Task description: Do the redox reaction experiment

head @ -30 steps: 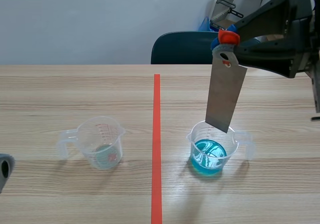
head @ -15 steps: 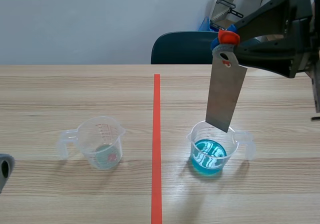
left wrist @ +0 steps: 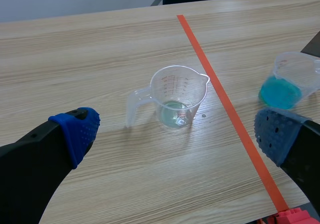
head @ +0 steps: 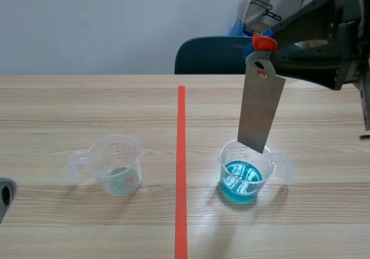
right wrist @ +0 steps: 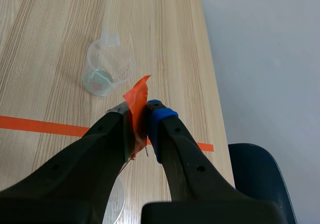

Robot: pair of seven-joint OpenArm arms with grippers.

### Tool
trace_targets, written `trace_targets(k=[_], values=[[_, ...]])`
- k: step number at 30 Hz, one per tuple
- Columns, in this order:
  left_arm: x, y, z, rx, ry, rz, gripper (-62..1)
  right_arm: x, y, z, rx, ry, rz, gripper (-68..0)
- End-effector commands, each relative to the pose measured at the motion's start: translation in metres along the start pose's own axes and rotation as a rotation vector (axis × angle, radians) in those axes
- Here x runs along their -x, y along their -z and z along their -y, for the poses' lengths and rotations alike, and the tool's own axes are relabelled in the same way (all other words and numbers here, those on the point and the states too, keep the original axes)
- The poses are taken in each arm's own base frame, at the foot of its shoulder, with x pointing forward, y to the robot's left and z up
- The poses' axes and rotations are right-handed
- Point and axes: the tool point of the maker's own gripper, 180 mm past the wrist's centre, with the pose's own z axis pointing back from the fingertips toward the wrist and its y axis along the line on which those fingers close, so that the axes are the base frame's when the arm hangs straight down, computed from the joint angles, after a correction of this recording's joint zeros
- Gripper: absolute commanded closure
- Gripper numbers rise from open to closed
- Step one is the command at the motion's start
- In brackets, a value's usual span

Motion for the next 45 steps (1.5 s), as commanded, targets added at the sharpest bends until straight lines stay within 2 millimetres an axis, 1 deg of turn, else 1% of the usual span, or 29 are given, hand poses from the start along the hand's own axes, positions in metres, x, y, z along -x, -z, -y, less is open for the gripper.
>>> trace_targets(k=[1,25,27,30,32,36,41,42,43,45], values=[[-0.008,0.001,0.001,0.003,-0.002,0.032,-62.3,-0.01,0.0,0.006,0.013,-0.018,0.03,-0.7],[-0.008,0.001,0.001,0.003,-0.002,0.031,-62.3,-0.01,0.0,0.006,0.013,-0.018,0.031,-0.7],[-0.01,0.002,0.001,0.002,0.0,0.043,-62.3,-0.01,0.0,0.006,0.013,-0.018,0.031,-0.7],[-0.016,0.009,-0.002,-0.002,0.011,0.074,-62.3,-0.01,0.0,0.006,0.013,-0.018,0.031,-0.7],[-0.016,0.015,-0.006,-0.006,0.019,0.084,-62.3,-0.01,0.0,0.006,0.012,-0.018,0.03,-0.7],[-0.007,0.03,-0.013,0.011,0.027,0.099,-62.3,-0.01,0.0,0.006,0.012,-0.018,0.03,-0.7],[0.006,0.06,-0.007,0.084,0.004,0.133,-62.3,-0.01,0.0,0.006,0.012,-0.018,0.031,-0.7],[0.008,0.067,-0.005,0.1,0.001,0.138,-58.6,-0.01,0.0,0.006,0.012,-0.018,0.031,-0.7],[0.009,0.073,-0.004,0.115,-0.004,0.146,-51.3,-0.01,0.0,0.006,0.012,-0.018,0.031,-0.7],[0.011,0.088,-0.001,0.134,-0.015,0.163,-34.2,-0.01,0.0,0.006,0.012,-0.018,0.03,-0.7]])
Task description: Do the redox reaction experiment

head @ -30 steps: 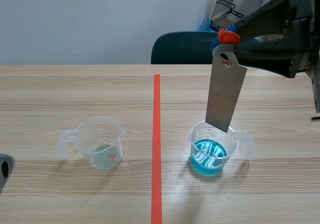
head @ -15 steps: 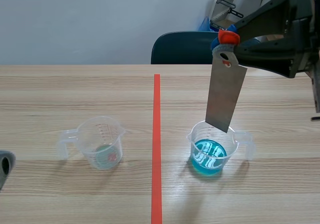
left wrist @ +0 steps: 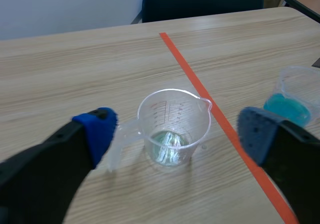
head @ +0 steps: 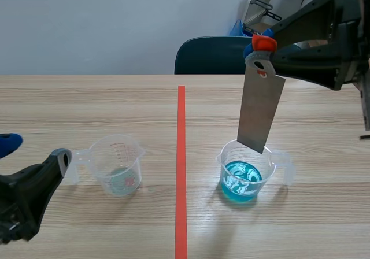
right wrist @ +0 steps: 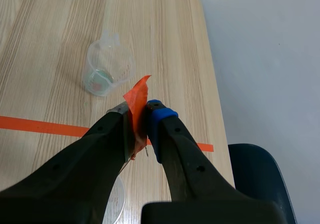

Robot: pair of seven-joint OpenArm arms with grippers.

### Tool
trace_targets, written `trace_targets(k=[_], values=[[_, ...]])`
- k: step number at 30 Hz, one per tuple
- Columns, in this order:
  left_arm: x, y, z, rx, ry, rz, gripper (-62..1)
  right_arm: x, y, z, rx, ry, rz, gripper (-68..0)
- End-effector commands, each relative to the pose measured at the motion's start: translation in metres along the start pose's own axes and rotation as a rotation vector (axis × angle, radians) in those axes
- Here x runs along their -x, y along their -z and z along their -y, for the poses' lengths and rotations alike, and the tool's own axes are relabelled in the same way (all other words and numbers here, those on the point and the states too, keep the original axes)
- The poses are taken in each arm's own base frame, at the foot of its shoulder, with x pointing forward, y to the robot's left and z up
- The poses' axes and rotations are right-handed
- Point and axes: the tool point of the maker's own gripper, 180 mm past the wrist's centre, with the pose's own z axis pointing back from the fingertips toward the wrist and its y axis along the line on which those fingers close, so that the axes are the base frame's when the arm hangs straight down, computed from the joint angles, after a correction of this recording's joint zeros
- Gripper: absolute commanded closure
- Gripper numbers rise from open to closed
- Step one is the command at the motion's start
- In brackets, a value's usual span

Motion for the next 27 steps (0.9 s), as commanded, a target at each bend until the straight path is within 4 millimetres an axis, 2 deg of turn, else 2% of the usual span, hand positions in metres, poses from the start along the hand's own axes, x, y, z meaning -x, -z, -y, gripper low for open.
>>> trace_targets(k=[1,3,6,12,18,20,27], values=[[-0.012,0.011,0.002,0.013,-0.005,0.059,-28.3,-0.01,0.0,0.006,0.013,-0.018,0.03,-0.7],[-0.009,0.025,0.005,0.037,-0.015,0.075,-22.1,-0.01,0.0,0.006,0.013,-0.018,0.03,-0.7],[-0.005,0.048,0.013,0.077,-0.024,0.09,-17.0,-0.01,0.0,0.006,0.013,-0.018,0.03,-0.7],[0.006,0.087,0.047,0.202,-0.01,0.088,-6.8,-0.01,0.0,0.006,0.013,-0.018,0.03,-0.7],[0.012,0.11,0.088,0.336,0.002,0.103,-5.0,-0.01,0.0,0.006,0.013,-0.018,0.03,-0.7],[0.016,0.116,0.099,0.367,0.002,0.097,-2.3,-0.01,0.0,0.006,0.013,-0.018,0.03,-0.7],[0.03,0.133,0.125,0.429,0.004,0.069,-2.3,-0.01,0.0,0.006,0.013,-0.018,0.03,-0.7]])
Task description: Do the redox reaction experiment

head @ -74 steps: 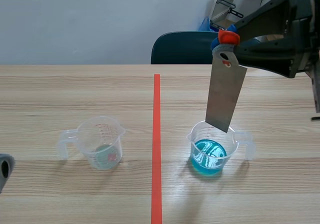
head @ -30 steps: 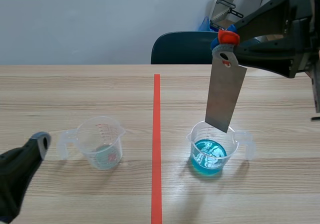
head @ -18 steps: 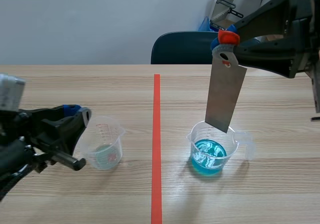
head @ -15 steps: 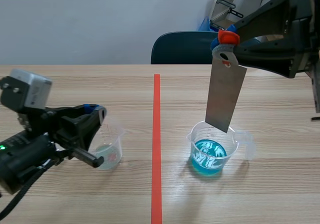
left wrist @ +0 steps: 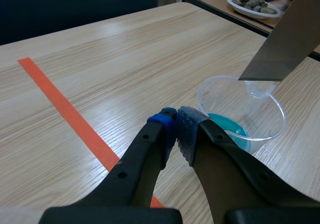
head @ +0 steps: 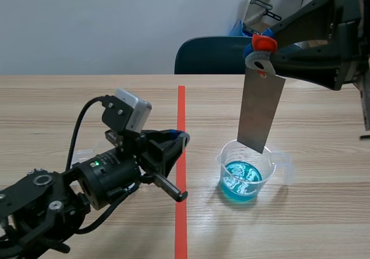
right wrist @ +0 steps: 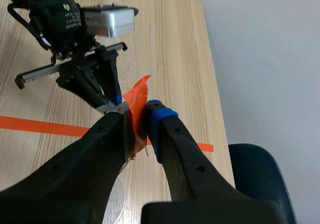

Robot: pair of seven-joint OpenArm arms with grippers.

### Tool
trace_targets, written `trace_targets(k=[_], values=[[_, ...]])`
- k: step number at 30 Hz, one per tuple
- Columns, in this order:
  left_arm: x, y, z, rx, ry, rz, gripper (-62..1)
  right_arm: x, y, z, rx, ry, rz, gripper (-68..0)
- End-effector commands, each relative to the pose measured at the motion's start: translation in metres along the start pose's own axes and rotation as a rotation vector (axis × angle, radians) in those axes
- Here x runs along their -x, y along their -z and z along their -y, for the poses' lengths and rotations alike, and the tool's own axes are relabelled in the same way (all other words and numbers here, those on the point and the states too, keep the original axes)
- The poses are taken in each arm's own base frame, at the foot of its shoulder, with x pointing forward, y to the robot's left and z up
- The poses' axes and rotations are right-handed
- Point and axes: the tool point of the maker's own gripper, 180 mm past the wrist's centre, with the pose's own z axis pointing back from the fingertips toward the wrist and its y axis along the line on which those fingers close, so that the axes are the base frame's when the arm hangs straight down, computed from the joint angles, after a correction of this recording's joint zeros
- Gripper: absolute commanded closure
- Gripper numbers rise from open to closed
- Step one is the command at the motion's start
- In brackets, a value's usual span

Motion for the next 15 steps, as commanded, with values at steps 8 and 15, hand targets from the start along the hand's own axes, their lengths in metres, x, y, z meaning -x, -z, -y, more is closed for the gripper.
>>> trace_targets(k=[8,15], values=[[-0.004,0.023,0.023,0.06,-0.01,0.042,-2.3,-0.01,0.0,0.006,0.013,-0.018,0.03,-0.7],[0.001,0.034,0.031,0.066,-0.019,0.042,-2.3,-0.01,0.0,0.006,0.013,-0.018,0.03,-0.7]])
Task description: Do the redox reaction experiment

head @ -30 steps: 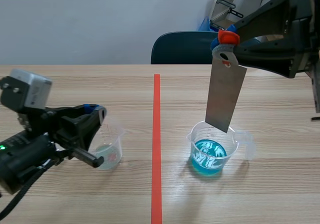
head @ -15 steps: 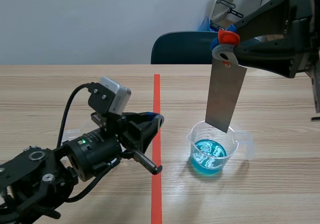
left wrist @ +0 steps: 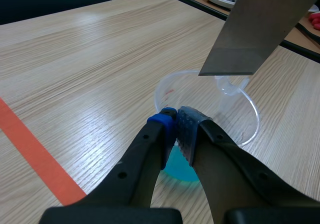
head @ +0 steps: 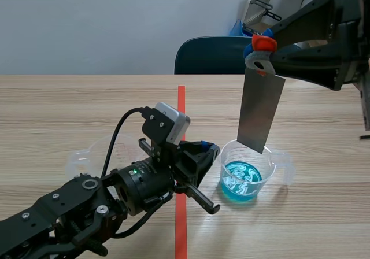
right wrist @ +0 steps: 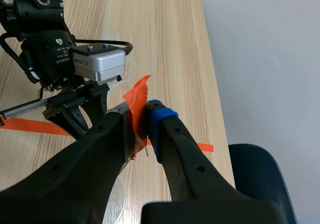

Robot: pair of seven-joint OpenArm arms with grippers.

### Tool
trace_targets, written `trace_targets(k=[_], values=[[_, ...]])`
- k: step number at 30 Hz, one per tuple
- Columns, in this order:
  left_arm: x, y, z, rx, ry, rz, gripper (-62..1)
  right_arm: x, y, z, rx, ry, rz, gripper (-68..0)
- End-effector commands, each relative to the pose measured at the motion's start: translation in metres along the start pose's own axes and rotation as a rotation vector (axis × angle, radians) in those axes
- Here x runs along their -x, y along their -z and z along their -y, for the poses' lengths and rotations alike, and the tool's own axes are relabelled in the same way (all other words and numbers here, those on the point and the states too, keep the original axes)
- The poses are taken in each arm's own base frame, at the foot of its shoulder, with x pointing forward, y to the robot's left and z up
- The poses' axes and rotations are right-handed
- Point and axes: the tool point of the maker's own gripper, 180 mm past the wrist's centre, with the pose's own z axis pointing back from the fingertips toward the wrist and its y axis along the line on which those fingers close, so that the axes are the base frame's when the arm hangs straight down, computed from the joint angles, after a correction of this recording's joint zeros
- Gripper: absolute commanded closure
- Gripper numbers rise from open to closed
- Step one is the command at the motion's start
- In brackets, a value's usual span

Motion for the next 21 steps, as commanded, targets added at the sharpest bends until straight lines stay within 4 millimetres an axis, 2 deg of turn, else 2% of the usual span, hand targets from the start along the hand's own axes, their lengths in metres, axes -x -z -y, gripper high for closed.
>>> trace_targets(k=[1,17,21], values=[[-0.0154,0.0044,-0.0006,-0.005,0.003,0.052,-2.3,-0.0098,-0.0002,0.0059,0.013,-0.018,0.029,-0.7],[-0.0159,0.0056,-0.0013,-0.009,0.003,0.056,-2.3,-0.0098,-0.0002,0.0059,0.013,-0.018,0.029,-0.7],[-0.0172,-0.0018,-0.0022,-0.006,0.019,0.071,-2.7,-0.0099,-0.0002,0.0059,0.013,-0.018,0.03,-0.7]])
